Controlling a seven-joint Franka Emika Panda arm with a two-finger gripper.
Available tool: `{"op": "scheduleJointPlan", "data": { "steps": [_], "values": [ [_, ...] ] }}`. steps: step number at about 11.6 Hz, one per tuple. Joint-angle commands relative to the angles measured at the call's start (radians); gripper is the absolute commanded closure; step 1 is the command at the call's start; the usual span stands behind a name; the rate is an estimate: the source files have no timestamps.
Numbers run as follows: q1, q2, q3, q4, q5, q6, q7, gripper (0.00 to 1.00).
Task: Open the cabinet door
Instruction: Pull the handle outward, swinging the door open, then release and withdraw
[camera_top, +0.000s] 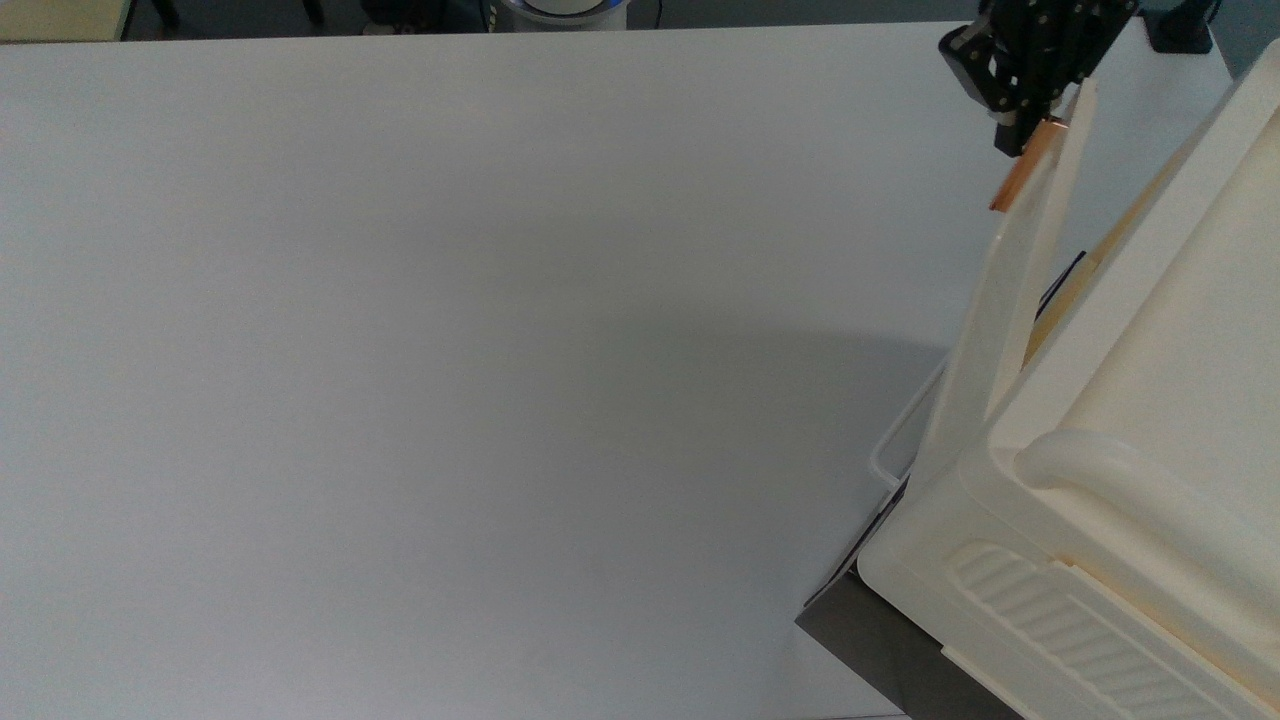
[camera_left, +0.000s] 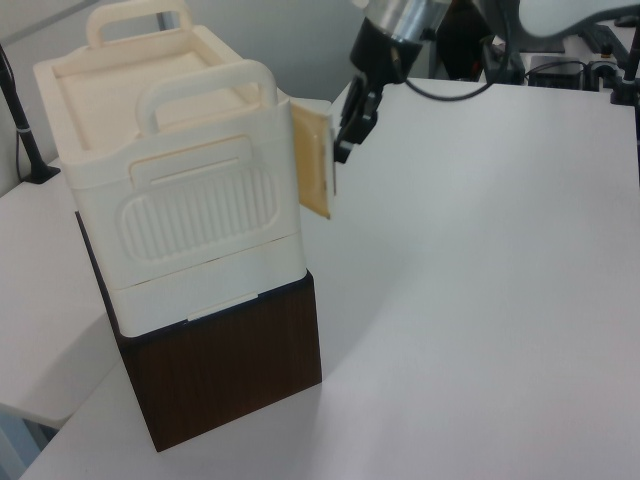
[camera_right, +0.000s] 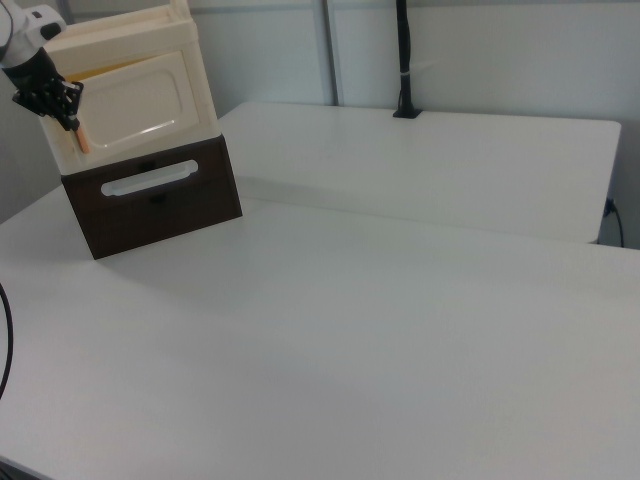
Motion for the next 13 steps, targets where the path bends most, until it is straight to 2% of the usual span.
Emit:
{"op": "scheduleJointPlan", "data": {
  "steps": [1,3,4,7,9,11,13],
  "values": [
    [-0.107,-0.072,-0.009,-0.046,-0.011,-0.177,-0.003,0.68],
    [-0.178,-0.108,-0.009,-0.066,-0.020,-0.299,-0.002,0.37],
    [-0.227,-0.114,-0.009,-0.068,-0.026,-0.369,0.007,0.00],
    [-0.379,-0.125,-0.011,-0.079,-0.025,-0.442,-0.008,0.00],
    [-0.462,-0.164,-0.009,-0.137,-0.028,-0.436,-0.009,0.00],
    [-0.505,-0.185,-0.009,-0.154,-0.026,-0.436,-0.046,0.00],
    [-0.514,-0.203,-0.014,-0.189,-0.032,-0.431,-0.081,0.00]
  ]
}}
